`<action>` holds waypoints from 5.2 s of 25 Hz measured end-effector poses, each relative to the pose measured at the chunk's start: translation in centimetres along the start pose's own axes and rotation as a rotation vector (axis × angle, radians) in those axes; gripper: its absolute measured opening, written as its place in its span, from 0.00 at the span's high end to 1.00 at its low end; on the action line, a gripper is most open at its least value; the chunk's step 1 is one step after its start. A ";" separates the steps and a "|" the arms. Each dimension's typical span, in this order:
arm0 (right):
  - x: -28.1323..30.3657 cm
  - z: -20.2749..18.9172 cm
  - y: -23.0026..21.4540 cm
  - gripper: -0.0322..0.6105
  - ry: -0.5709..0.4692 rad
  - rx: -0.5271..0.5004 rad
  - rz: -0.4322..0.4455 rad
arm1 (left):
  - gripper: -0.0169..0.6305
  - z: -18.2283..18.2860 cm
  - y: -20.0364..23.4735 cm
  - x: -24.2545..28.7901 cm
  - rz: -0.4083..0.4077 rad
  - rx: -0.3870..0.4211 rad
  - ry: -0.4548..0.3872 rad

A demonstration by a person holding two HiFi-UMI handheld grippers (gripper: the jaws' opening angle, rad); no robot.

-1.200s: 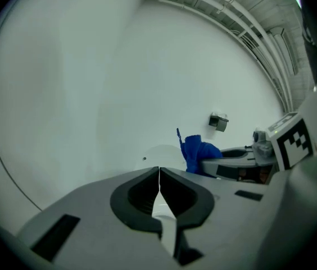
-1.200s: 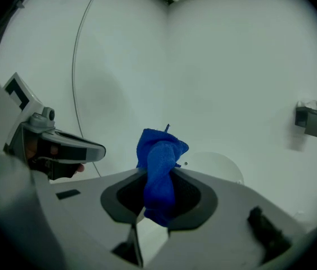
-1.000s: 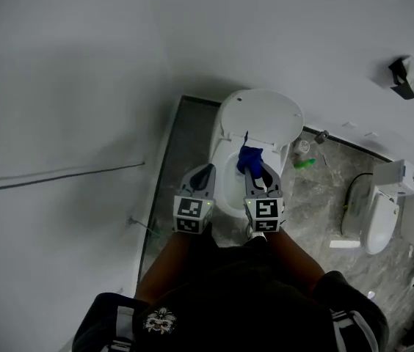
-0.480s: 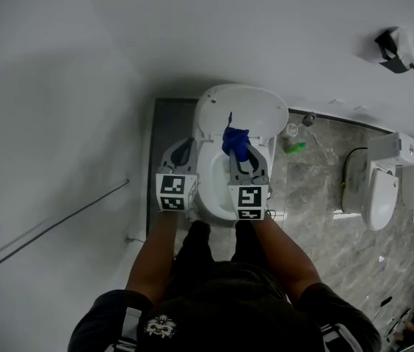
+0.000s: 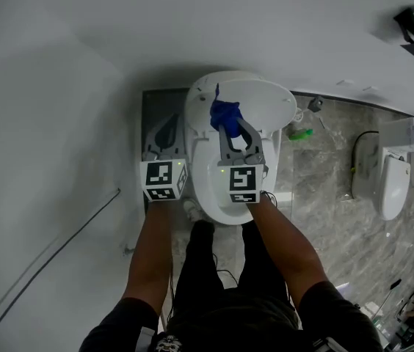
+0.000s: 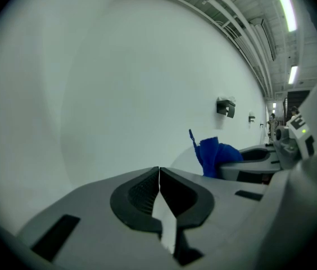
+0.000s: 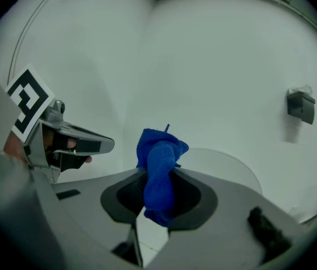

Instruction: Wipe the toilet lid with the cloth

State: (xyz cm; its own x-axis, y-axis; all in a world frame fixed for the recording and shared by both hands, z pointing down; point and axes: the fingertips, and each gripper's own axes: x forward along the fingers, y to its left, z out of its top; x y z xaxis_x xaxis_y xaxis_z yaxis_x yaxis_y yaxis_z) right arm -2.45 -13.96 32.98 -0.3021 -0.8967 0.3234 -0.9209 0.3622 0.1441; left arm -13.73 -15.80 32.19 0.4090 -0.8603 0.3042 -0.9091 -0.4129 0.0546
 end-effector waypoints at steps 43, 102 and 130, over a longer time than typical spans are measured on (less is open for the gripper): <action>1.1 -6.6 -15.0 0.82 0.097 0.148 -0.274 | 0.95 -3.7 -15.5 10.9 -0.233 -0.019 0.095; 0.7 -15.9 -16.0 0.82 0.173 0.217 -0.329 | 0.95 -10.4 -19.1 12.8 -0.208 -0.050 0.172; 9.3 -15.0 6.7 0.82 0.167 0.168 0.022 | 0.95 -16.0 2.7 3.7 0.114 -0.123 0.184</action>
State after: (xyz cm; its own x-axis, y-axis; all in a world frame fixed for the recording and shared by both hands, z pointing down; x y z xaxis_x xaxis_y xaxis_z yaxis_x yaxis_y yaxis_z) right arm -7.73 -16.10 50.95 -0.2905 -0.8297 0.4767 -0.9468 0.3214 -0.0175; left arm -15.91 -15.33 48.74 0.2925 -0.8255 0.4827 -0.9558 -0.2672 0.1223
